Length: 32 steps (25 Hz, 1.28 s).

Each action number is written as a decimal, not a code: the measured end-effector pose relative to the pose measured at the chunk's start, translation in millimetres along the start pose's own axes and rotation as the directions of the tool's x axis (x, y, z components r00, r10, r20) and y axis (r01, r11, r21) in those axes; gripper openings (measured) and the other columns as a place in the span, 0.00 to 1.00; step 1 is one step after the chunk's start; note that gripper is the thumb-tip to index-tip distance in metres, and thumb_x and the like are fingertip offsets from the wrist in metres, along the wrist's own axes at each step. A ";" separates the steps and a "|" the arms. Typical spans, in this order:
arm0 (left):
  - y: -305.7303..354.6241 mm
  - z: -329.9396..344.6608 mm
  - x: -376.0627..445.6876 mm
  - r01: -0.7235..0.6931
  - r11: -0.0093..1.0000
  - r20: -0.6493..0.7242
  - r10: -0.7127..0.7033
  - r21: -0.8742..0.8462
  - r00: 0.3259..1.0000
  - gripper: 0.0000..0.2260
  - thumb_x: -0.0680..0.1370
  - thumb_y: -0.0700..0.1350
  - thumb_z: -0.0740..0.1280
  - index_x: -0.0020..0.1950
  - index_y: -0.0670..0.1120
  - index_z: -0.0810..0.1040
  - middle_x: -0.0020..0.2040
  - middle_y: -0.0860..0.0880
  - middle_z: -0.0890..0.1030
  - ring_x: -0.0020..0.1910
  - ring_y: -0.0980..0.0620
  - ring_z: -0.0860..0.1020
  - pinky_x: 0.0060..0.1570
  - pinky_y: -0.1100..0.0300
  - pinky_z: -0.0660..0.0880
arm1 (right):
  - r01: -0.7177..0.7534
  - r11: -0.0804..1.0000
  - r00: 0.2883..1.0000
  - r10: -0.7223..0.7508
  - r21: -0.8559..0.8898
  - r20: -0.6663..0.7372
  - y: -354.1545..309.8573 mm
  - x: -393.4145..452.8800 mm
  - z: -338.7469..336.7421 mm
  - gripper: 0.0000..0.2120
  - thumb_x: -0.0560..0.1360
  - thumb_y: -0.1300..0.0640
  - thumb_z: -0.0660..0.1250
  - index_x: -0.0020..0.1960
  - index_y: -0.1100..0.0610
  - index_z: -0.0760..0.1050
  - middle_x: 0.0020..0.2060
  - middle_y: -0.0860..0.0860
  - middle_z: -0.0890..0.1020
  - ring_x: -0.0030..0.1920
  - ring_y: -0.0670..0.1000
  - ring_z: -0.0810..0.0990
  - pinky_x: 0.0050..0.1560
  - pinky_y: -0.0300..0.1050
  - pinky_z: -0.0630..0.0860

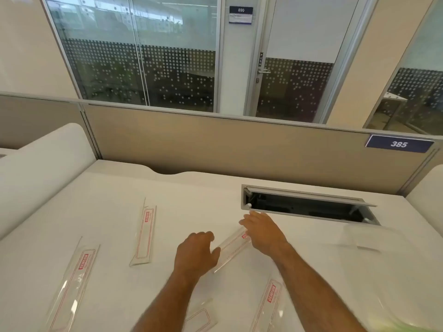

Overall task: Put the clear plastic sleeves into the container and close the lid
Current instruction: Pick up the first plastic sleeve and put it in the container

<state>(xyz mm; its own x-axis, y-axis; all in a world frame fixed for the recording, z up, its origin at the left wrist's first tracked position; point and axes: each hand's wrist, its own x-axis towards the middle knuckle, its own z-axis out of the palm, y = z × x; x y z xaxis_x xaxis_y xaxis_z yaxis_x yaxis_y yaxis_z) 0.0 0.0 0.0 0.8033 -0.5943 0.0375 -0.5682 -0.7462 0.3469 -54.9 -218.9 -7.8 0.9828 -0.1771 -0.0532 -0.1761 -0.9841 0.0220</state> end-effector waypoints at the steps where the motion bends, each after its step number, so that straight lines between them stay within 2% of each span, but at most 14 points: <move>1: -1.2 0.3 0.9 0.009 1.000 0.011 -0.009 -0.014 1.000 0.16 0.77 0.58 0.63 0.61 0.54 0.77 0.55 0.56 0.82 0.56 0.52 0.78 0.50 0.56 0.74 | 0.004 1.000 1.000 -0.004 0.009 0.012 0.1 3.1 1.1 0.24 0.75 0.54 0.70 0.69 0.47 0.70 0.69 0.49 0.73 0.70 0.54 0.69 0.75 0.55 0.53; 3: -2.4 2.5 3.3 0.004 1.000 -0.012 -0.004 -0.025 1.000 0.12 0.78 0.56 0.62 0.55 0.53 0.79 0.52 0.56 0.83 0.52 0.51 0.80 0.48 0.57 0.75 | -0.006 1.000 1.000 0.005 0.012 0.013 0.3 7.4 3.0 0.21 0.74 0.53 0.70 0.66 0.46 0.74 0.63 0.48 0.79 0.62 0.53 0.77 0.72 0.52 0.63; 5: -3.3 3.2 4.3 0.011 1.000 -0.008 -0.011 -0.020 1.000 0.10 0.79 0.54 0.61 0.51 0.51 0.79 0.49 0.54 0.83 0.48 0.50 0.80 0.45 0.57 0.75 | -0.006 1.000 1.000 0.007 -0.009 0.028 0.6 8.2 3.6 0.19 0.74 0.52 0.70 0.64 0.46 0.75 0.59 0.48 0.81 0.56 0.52 0.79 0.64 0.48 0.72; 9: -5.3 4.5 9.3 -0.014 1.000 -0.010 0.014 -0.022 1.000 0.10 0.81 0.51 0.60 0.49 0.48 0.78 0.46 0.52 0.83 0.44 0.49 0.79 0.43 0.56 0.75 | -0.024 0.998 1.000 0.022 0.066 0.021 5.9 5.6 4.6 0.20 0.75 0.55 0.70 0.65 0.45 0.74 0.61 0.47 0.80 0.58 0.51 0.77 0.63 0.46 0.72; 12: -1.0 0.3 13.3 0.013 0.993 -0.004 -0.014 -0.116 1.000 0.09 0.81 0.49 0.62 0.48 0.49 0.81 0.45 0.53 0.84 0.44 0.49 0.79 0.42 0.57 0.74 | -0.039 0.991 0.999 0.037 0.128 0.024 8.9 -1.8 0.4 0.19 0.76 0.57 0.68 0.66 0.45 0.74 0.62 0.46 0.79 0.59 0.50 0.76 0.64 0.45 0.70; 14: 3.6 -7.4 15.4 0.066 0.977 0.021 -0.063 -0.202 0.998 0.08 0.80 0.47 0.64 0.48 0.49 0.83 0.45 0.52 0.85 0.45 0.48 0.80 0.45 0.57 0.76 | -0.046 0.974 0.999 0.041 0.222 0.028 10.3 -12.2 -5.9 0.17 0.79 0.52 0.62 0.66 0.44 0.73 0.64 0.46 0.78 0.62 0.49 0.74 0.65 0.45 0.68; 15: 5.9 -11.8 16.4 0.083 0.967 0.039 -0.076 -0.242 0.996 0.07 0.79 0.46 0.65 0.48 0.49 0.84 0.45 0.51 0.85 0.45 0.48 0.81 0.46 0.57 0.77 | -0.052 0.959 0.998 0.042 0.279 0.042 10.2 -18.2 -10.3 0.18 0.78 0.46 0.60 0.67 0.43 0.71 0.65 0.45 0.77 0.63 0.49 0.73 0.66 0.46 0.67; 17: 9.1 -20.6 18.6 0.119 0.934 0.101 -0.089 -0.338 0.991 0.07 0.78 0.44 0.66 0.46 0.47 0.84 0.43 0.50 0.86 0.43 0.49 0.82 0.45 0.58 0.78 | -0.050 0.932 0.995 0.013 0.359 0.104 7.9 -28.1 -22.0 0.30 0.71 0.30 0.60 0.69 0.40 0.67 0.66 0.42 0.75 0.65 0.47 0.71 0.66 0.50 0.66; 19: 10.4 -30.7 20.4 0.183 0.871 0.187 -0.107 -0.457 0.977 0.06 0.77 0.42 0.67 0.42 0.46 0.84 0.38 0.49 0.85 0.37 0.50 0.82 0.40 0.60 0.78 | -0.017 0.925 0.989 -0.041 0.379 0.145 2.5 -36.0 -34.0 0.42 0.61 0.21 0.60 0.70 0.39 0.64 0.66 0.40 0.74 0.65 0.46 0.70 0.66 0.51 0.67; 20: 10.1 -35.9 20.2 0.214 0.835 0.220 -0.115 -0.507 0.969 0.06 0.76 0.41 0.68 0.41 0.45 0.84 0.36 0.49 0.85 0.34 0.51 0.82 0.38 0.61 0.77 | 0.002 0.930 0.987 -0.061 0.368 0.150 -0.5 -39.2 -38.7 0.44 0.59 0.20 0.62 0.70 0.38 0.64 0.65 0.40 0.74 0.63 0.45 0.71 0.65 0.50 0.68; 24: 6.3 -50.7 13.3 0.315 0.698 0.315 -0.134 -0.643 0.940 0.05 0.76 0.41 0.71 0.40 0.43 0.83 0.38 0.45 0.85 0.31 0.53 0.79 0.30 0.66 0.73 | 0.007 0.927 0.992 -0.055 0.374 0.116 -7.6 -45.8 -50.2 0.32 0.65 0.33 0.69 0.66 0.43 0.72 0.56 0.42 0.80 0.52 0.44 0.76 0.53 0.44 0.75; 27: 8.1 -57.6 3.8 0.389 0.540 0.333 -0.203 -0.746 0.921 0.10 0.78 0.50 0.70 0.46 0.43 0.83 0.44 0.44 0.86 0.35 0.52 0.78 0.35 0.62 0.71 | -0.033 0.894 0.991 -0.030 0.447 0.133 -9.9 -51.2 -58.9 0.29 0.67 0.36 0.69 0.66 0.45 0.74 0.55 0.43 0.81 0.50 0.45 0.78 0.52 0.43 0.76; 30: 14.9 -66.1 -6.0 0.431 0.423 0.351 -0.256 -0.797 0.901 0.22 0.80 0.63 0.58 0.55 0.48 0.81 0.51 0.45 0.84 0.47 0.47 0.83 0.41 0.58 0.76 | -0.073 0.840 0.991 0.000 0.538 0.134 -10.5 -57.4 -68.2 0.27 0.70 0.38 0.69 0.66 0.46 0.74 0.54 0.46 0.81 0.51 0.46 0.78 0.52 0.44 0.76; 32: 21.7 -71.3 -12.0 0.430 0.361 0.362 -0.242 -0.828 0.900 0.28 0.79 0.68 0.51 0.56 0.49 0.80 0.50 0.45 0.85 0.49 0.46 0.83 0.45 0.55 0.78 | -0.120 0.759 0.991 0.054 0.640 0.121 -13.6 -60.9 -72.9 0.25 0.72 0.39 0.67 0.66 0.47 0.75 0.55 0.48 0.80 0.51 0.48 0.78 0.52 0.45 0.75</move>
<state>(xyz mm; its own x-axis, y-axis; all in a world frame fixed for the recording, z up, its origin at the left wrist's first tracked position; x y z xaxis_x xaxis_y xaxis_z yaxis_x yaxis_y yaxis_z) -9.3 12.4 73.8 0.7963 -0.4627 -0.3896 0.2879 -0.2766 0.9168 -108.3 -193.8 67.9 0.9578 -0.2299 -0.1728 -0.2872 -0.7339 -0.6155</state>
